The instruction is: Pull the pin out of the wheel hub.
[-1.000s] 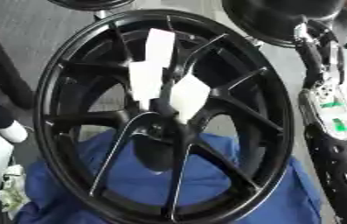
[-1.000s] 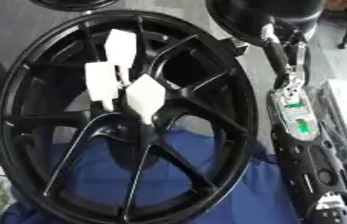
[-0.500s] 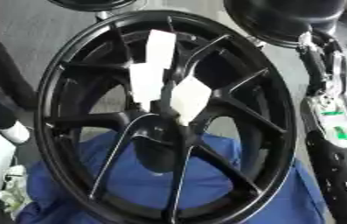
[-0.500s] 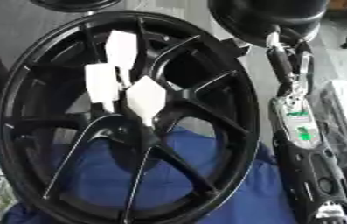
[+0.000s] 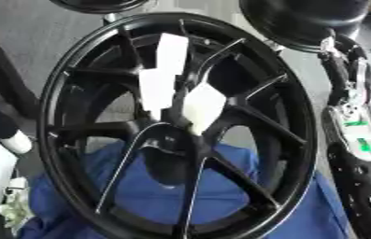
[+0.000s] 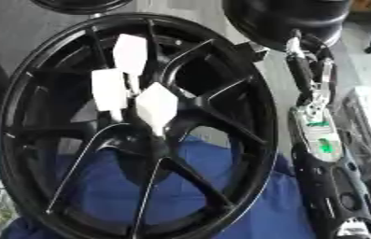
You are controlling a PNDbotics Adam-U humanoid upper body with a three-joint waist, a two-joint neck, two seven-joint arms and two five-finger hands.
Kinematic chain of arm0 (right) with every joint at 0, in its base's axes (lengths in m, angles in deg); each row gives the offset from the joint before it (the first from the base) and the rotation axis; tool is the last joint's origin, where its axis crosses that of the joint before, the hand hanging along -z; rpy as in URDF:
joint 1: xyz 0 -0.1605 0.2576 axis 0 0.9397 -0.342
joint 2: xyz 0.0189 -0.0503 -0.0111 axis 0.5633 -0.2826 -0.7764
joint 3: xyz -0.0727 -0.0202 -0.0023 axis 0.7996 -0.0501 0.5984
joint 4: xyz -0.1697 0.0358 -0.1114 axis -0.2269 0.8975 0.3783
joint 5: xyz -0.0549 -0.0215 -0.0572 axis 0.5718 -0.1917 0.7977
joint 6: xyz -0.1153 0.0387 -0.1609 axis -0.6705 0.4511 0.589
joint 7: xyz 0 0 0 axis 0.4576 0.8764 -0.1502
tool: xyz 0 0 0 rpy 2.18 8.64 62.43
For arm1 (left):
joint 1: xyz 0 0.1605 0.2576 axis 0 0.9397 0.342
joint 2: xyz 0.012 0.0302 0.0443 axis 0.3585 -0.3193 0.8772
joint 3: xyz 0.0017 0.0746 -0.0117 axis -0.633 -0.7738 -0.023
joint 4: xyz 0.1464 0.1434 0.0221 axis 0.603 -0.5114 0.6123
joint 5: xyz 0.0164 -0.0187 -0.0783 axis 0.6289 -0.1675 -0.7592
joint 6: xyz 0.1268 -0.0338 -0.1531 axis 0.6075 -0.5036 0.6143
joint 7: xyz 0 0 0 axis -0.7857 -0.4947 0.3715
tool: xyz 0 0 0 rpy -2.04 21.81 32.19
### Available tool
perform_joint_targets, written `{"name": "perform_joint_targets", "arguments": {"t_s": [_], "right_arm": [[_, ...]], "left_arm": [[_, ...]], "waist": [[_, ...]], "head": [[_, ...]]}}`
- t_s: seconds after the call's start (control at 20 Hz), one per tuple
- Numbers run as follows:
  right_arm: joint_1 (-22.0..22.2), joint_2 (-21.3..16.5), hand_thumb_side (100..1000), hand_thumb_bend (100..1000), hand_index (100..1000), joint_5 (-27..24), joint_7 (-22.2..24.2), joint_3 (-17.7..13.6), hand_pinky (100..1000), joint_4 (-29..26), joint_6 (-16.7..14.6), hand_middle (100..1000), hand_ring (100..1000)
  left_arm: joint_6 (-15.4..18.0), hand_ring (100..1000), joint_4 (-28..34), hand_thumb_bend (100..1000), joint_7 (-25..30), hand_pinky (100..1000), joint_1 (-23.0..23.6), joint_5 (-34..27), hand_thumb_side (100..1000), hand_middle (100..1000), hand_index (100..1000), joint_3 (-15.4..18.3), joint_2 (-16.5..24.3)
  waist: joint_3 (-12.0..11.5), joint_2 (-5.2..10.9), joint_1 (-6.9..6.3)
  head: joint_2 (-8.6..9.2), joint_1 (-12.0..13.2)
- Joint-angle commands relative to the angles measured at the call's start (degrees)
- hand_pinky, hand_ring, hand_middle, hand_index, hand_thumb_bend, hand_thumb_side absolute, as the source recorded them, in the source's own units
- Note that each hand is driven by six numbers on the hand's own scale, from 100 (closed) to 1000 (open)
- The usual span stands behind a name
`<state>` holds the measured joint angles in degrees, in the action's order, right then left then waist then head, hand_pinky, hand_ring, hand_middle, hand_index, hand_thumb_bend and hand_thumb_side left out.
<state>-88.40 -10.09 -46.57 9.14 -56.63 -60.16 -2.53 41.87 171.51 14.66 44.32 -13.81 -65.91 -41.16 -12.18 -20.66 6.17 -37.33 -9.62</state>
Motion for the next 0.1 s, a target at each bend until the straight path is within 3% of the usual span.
{"name": "perform_joint_targets", "arguments": {"t_s": [0.05,0.1], "right_arm": [[-0.26,-0.77,432,278,788,0.15,-0.39,-0.43,804,-1.55,0.01,721,665],[-0.21,-0.77,432,278,788,0.22,-0.41,-0.37,804,-1.53,0.10,721,665]], "left_arm": [[0.07,764,1.15,110,0.31,679,-0.46,0.01,848,621,683,0.11,0.91],[0.06,764,1.15,110,0.36,679,-0.45,0.01,848,622,683,0.06,0.90]], "waist": [[-0.01,1.16,-0.41],[-0.02,1.20,-0.42]], "head": [[0.44,0.05],[0.39,0.01]]}}
